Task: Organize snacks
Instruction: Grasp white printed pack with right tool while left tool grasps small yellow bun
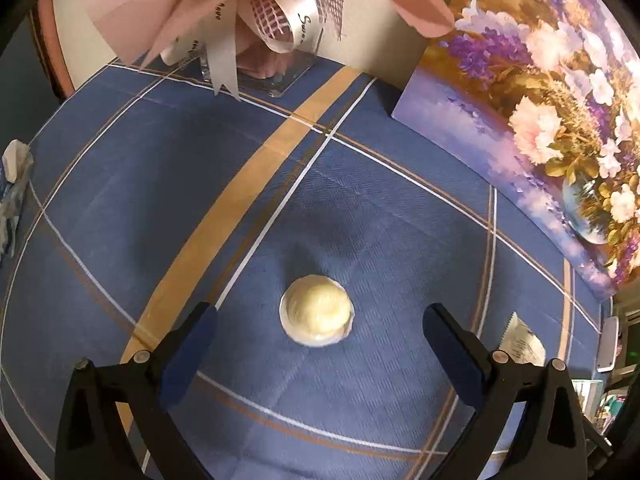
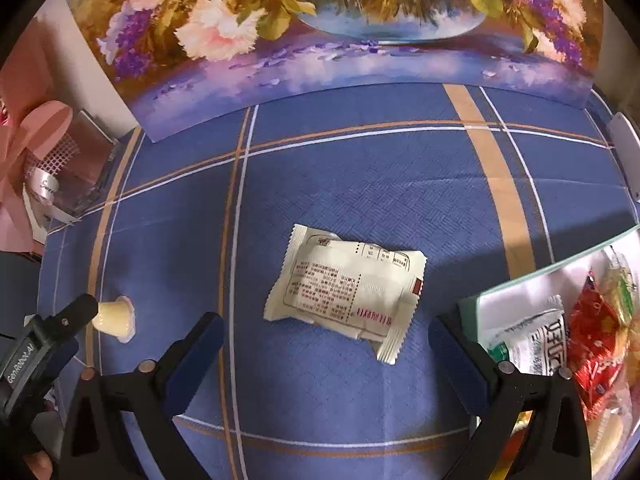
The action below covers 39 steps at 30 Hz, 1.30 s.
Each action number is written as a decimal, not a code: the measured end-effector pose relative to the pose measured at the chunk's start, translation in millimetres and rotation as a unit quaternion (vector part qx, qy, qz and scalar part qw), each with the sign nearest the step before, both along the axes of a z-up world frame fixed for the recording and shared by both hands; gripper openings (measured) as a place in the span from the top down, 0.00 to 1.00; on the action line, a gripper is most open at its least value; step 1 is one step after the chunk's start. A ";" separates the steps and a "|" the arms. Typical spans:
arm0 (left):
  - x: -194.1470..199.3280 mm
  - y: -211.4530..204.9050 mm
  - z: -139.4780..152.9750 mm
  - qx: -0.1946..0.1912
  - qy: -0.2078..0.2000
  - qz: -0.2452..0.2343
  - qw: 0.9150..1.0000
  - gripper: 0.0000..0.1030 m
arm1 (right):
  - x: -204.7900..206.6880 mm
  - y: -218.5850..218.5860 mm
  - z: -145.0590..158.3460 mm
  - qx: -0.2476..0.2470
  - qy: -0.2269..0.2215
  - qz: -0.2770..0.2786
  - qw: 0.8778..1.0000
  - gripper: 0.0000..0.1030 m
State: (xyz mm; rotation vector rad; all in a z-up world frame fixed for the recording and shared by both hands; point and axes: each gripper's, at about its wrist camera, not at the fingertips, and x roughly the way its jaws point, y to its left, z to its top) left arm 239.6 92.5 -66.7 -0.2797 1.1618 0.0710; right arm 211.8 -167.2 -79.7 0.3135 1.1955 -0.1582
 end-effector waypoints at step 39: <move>16.2 -3.4 -31.0 0.050 0.011 -0.021 0.998 0.58 | 18.5 21.5 -28.6 -0.086 -0.002 -0.025 0.996 0.34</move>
